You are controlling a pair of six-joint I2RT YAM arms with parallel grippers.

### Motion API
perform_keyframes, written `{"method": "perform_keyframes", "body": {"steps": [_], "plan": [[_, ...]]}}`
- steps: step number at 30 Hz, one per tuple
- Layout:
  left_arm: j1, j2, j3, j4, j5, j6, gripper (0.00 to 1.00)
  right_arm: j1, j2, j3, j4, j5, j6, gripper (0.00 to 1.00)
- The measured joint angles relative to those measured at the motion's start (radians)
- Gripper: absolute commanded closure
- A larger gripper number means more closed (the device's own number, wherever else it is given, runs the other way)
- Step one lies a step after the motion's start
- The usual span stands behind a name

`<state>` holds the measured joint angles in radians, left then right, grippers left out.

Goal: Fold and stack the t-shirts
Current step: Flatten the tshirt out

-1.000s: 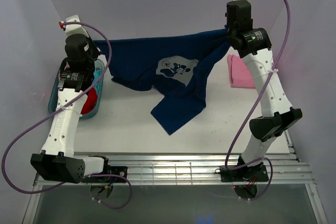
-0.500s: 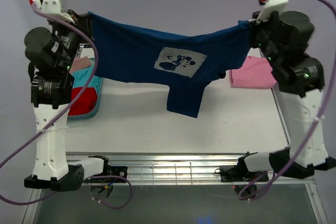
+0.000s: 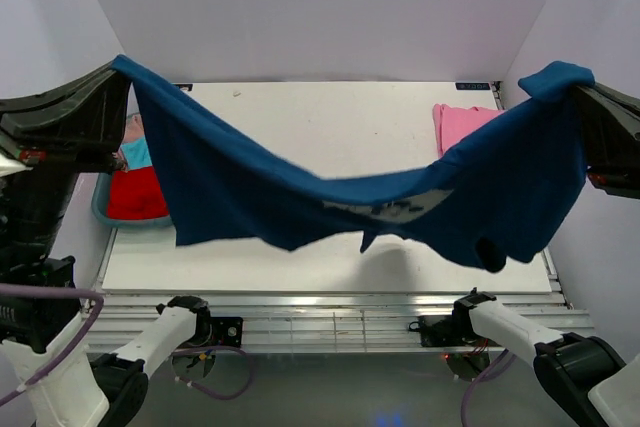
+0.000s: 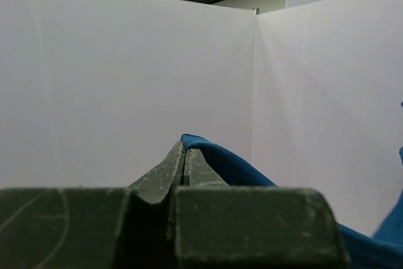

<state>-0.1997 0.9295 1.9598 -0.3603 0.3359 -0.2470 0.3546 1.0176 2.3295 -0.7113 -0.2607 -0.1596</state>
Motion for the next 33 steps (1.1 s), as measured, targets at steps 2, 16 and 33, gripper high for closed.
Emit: {"method": "perform_keyframes", "body": {"steps": [2, 16, 33], "plan": [[-0.003, -0.014, 0.006, 0.006, -0.007, -0.012, 1.00, -0.002, 0.000, -0.003, 0.035, -0.025, 0.004, 0.92], [-0.007, -0.019, -0.823, 0.103, -0.257, -0.024, 1.00, -0.011, 0.281, -0.598, 0.139, 0.097, -0.068, 0.92], [-0.004, 0.509, -0.961, 0.144, -0.832, -0.075, 0.41, -0.058, 0.917, -0.543, 0.242, 0.348, -0.006, 0.10]]}}
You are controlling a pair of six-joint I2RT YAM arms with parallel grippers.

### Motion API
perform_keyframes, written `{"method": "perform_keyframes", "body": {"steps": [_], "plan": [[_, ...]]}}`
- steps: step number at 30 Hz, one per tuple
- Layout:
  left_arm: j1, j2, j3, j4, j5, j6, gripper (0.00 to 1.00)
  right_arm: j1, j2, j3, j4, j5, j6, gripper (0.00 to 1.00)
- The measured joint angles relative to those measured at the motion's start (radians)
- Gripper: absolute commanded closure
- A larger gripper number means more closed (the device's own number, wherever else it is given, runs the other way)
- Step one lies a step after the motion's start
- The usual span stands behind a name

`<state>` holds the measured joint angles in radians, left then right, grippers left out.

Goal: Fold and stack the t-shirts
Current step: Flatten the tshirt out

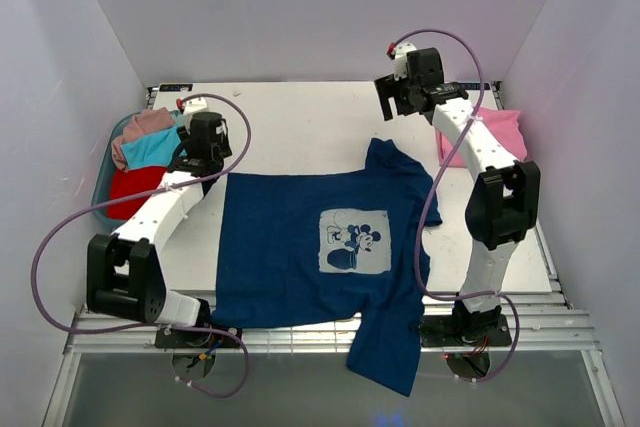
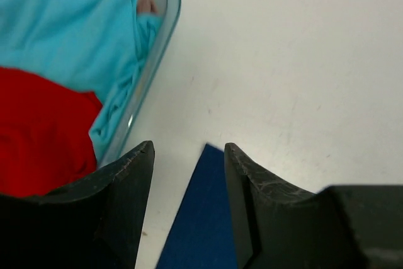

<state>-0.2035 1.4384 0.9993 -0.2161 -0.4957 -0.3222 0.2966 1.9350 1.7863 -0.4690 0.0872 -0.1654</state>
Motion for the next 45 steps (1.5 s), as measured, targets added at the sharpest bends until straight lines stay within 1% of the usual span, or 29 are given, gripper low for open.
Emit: {"method": "perform_keyframes", "body": {"steps": [1, 2, 5, 7, 8, 9, 10, 11, 12, 13, 14, 15, 17, 18, 19, 20, 22, 25, 33, 39, 40, 42, 43, 45], "plan": [[-0.002, -0.025, 0.016, 0.006, -0.006, 0.004, 0.41, 0.000, -0.015, -0.002, 0.000, 0.000, 0.003, 0.09], [-0.002, -0.051, 0.033, 0.008, -0.008, 0.008, 0.41, 0.000, -0.035, -0.015, 0.000, 0.000, 0.008, 0.04], [-0.003, -0.132, 0.066, 0.016, 0.018, 0.011, 0.43, 0.000, -0.135, -0.138, 0.009, -0.009, 0.034, 0.00], [-0.004, -0.178, 0.068, 0.014, 0.055, 0.009, 0.44, 0.000, -0.203, -0.234, 0.001, -0.015, 0.057, 0.06], [-0.007, -0.193, 0.066, 0.011, 0.076, 0.006, 0.47, 0.000, -0.237, -0.289, 0.010, -0.015, 0.074, 0.14], [-0.011, -0.203, 0.061, 0.011, 0.096, 0.002, 0.49, 0.001, -0.267, -0.342, 0.006, -0.015, 0.084, 0.19], [-0.015, -0.208, 0.052, 0.009, 0.114, -0.003, 0.53, 0.002, -0.293, -0.393, 0.008, -0.015, 0.098, 0.28], [-0.018, -0.209, 0.037, 0.009, 0.129, -0.008, 0.61, 0.002, -0.314, -0.443, 0.017, -0.014, 0.108, 0.32], [-0.021, -0.205, 0.018, 0.005, 0.144, -0.016, 0.65, 0.003, -0.327, -0.483, 0.015, -0.014, 0.116, 0.36], [-0.023, -0.196, -0.003, -0.006, 0.156, -0.024, 0.70, 0.003, -0.332, -0.516, 0.016, -0.014, 0.125, 0.43], [-0.025, -0.181, -0.021, -0.020, 0.171, -0.032, 0.73, 0.003, -0.332, -0.536, 0.016, -0.014, 0.132, 0.46], [-0.026, -0.160, -0.038, -0.031, 0.182, -0.039, 0.76, 0.003, -0.327, -0.554, 0.016, -0.014, 0.137, 0.46], [-0.027, -0.109, -0.065, -0.054, 0.205, -0.054, 0.75, 0.003, -0.311, -0.568, 0.016, -0.012, 0.146, 0.46], [-0.027, -0.081, -0.075, -0.066, 0.217, -0.062, 0.70, 0.003, -0.303, -0.568, 0.021, -0.012, 0.151, 0.46], [-0.027, -0.052, -0.079, -0.077, 0.229, -0.068, 0.67, 0.003, -0.293, -0.567, 0.028, -0.012, 0.157, 0.45], [-0.027, -0.025, -0.082, -0.084, 0.241, -0.076, 0.65, 0.003, -0.286, -0.566, 0.034, -0.011, 0.160, 0.40], [-0.027, 0.024, -0.082, -0.087, 0.261, -0.090, 0.61, 0.003, -0.257, -0.552, 0.041, -0.010, 0.166, 0.36], [-0.027, 0.078, -0.082, -0.080, 0.287, -0.105, 0.57, 0.003, -0.187, -0.502, 0.054, -0.007, 0.170, 0.34], [-0.027, 0.167, -0.074, 0.009, 0.320, -0.109, 0.56, 0.003, 0.010, -0.293, 0.058, 0.003, 0.154, 0.33], [-0.027, 0.314, -0.025, 0.039, 0.322, -0.109, 0.57, 0.003, 0.130, -0.141, 0.053, 0.017, 0.127, 0.41], [-0.027, 0.322, -0.013, 0.041, 0.322, -0.108, 0.57, 0.003, 0.146, -0.123, 0.053, 0.018, 0.124, 0.45], [-0.027, 0.344, 0.010, 0.043, 0.323, -0.109, 0.57, 0.003, 0.175, -0.091, 0.047, 0.019, 0.118, 0.50], [-0.027, 0.354, 0.021, 0.043, 0.320, -0.109, 0.57, 0.003, 0.188, -0.079, 0.042, 0.019, 0.116, 0.54], [-0.027, 0.366, 0.035, 0.044, 0.318, -0.109, 0.57, 0.003, 0.208, -0.066, 0.034, 0.019, 0.109, 0.58]]}}
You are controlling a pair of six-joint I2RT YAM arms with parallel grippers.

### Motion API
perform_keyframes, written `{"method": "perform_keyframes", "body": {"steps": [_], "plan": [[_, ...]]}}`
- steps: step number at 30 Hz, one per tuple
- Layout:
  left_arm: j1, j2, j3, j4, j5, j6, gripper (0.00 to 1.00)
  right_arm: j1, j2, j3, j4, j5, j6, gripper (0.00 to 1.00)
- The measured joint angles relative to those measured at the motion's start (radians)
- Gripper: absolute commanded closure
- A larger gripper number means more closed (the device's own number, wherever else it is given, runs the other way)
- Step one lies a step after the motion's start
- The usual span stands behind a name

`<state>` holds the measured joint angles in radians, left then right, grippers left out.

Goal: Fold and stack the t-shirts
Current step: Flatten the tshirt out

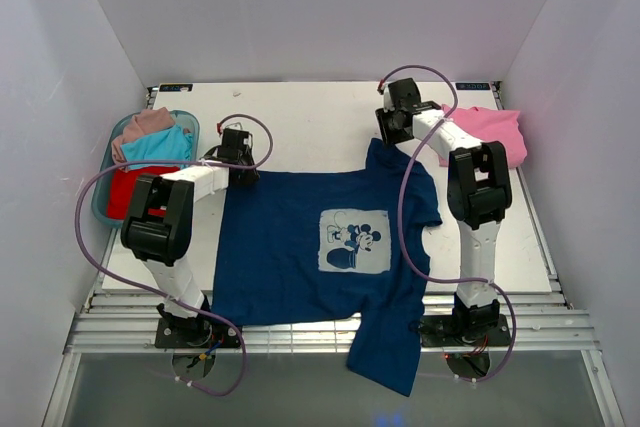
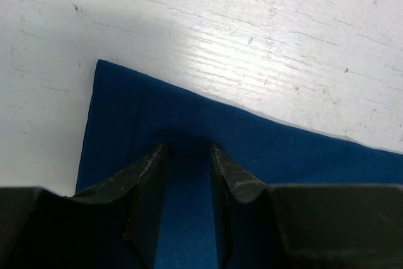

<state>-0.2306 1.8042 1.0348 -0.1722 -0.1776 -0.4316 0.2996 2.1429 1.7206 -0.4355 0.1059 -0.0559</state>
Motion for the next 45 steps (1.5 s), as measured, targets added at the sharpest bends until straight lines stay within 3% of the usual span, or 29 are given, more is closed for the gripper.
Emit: {"method": "perform_keyframes", "body": {"steps": [5, 6, 7, 17, 24, 27, 29, 30, 33, 42, 44, 45], "plan": [[0.000, 0.006, 0.010, -0.004, -0.006, -0.001, 0.57, 0.000, 0.015, 0.000, -0.040, 0.000, -0.007, 0.68], [-0.001, 0.007, 0.010, -0.004, -0.006, -0.002, 0.57, 0.000, 0.015, -0.001, -0.043, 0.000, -0.009, 0.76], [-0.001, 0.008, 0.010, -0.004, -0.008, -0.003, 0.57, 0.000, 0.015, -0.001, -0.044, 0.000, -0.013, 0.91], [0.012, 0.063, 0.073, -0.007, -0.053, -0.011, 0.57, -0.002, 0.036, 0.027, -0.069, 0.064, -0.026, 0.92], [0.062, 0.100, 0.119, -0.008, -0.067, -0.014, 0.57, -0.024, 0.158, 0.261, -0.099, 0.131, -0.034, 0.92], [0.066, 0.122, 0.147, -0.012, -0.077, -0.014, 0.57, -0.037, 0.206, 0.338, -0.104, 0.144, -0.037, 0.90], [0.066, 0.140, 0.171, -0.014, -0.080, -0.014, 0.57, -0.045, 0.241, 0.391, -0.108, 0.151, -0.039, 0.73], [0.066, 0.149, 0.182, -0.015, -0.080, -0.015, 0.57, -0.050, 0.258, 0.411, -0.108, 0.155, -0.042, 0.50], [0.066, 0.172, 0.215, -0.020, -0.086, -0.014, 0.57, -0.064, 0.295, 0.437, -0.102, 0.170, -0.052, 0.41], [0.066, 0.228, 0.302, -0.057, -0.135, 0.005, 0.57, -0.101, 0.215, 0.352, -0.070, 0.187, -0.056, 0.39], [0.067, 0.229, 0.304, -0.061, -0.142, 0.005, 0.57, -0.105, 0.136, 0.304, -0.086, 0.175, -0.047, 0.43], [0.067, 0.229, 0.304, -0.061, -0.145, 0.006, 0.57, -0.105, 0.085, 0.275, -0.099, 0.167, -0.037, 0.50]]}}
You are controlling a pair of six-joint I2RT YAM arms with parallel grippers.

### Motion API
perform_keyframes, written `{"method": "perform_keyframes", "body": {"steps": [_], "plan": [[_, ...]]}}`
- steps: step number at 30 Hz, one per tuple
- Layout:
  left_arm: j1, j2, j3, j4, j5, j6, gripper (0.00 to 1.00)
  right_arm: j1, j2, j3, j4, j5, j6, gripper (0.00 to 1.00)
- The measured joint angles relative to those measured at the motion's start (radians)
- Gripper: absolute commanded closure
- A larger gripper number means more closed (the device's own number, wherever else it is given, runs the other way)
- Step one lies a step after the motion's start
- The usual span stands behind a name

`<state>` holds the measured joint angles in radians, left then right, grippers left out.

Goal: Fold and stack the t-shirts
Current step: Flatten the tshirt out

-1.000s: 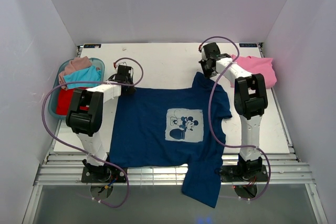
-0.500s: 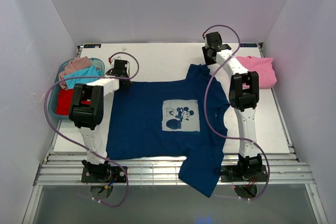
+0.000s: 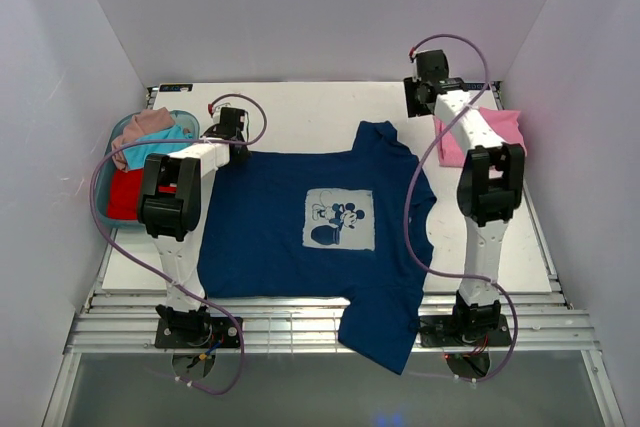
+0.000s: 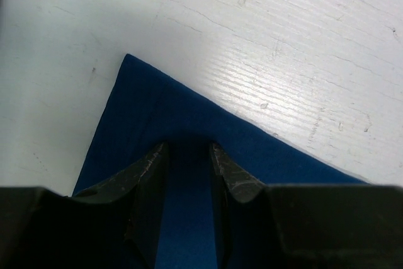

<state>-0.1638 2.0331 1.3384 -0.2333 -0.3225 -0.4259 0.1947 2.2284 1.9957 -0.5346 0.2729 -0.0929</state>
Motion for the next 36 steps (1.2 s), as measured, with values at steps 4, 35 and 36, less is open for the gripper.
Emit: {"method": "perform_keyframes", "body": {"steps": [4, 35, 36], "plan": [[0.000, 0.000, 0.000, -0.002, -0.008, 0.007, 0.57, 0.010, -0.237, -0.168, -0.039, -0.061, 0.063, 0.85], [0.005, -0.036, -0.063, 0.034, -0.004, 0.007, 0.57, 0.039, -0.303, -0.683, -0.095, -0.123, 0.309, 0.92], [0.005, -0.036, -0.063, 0.034, -0.004, 0.007, 0.57, 0.039, -0.299, -0.678, -0.100, -0.115, 0.314, 0.92]]}}
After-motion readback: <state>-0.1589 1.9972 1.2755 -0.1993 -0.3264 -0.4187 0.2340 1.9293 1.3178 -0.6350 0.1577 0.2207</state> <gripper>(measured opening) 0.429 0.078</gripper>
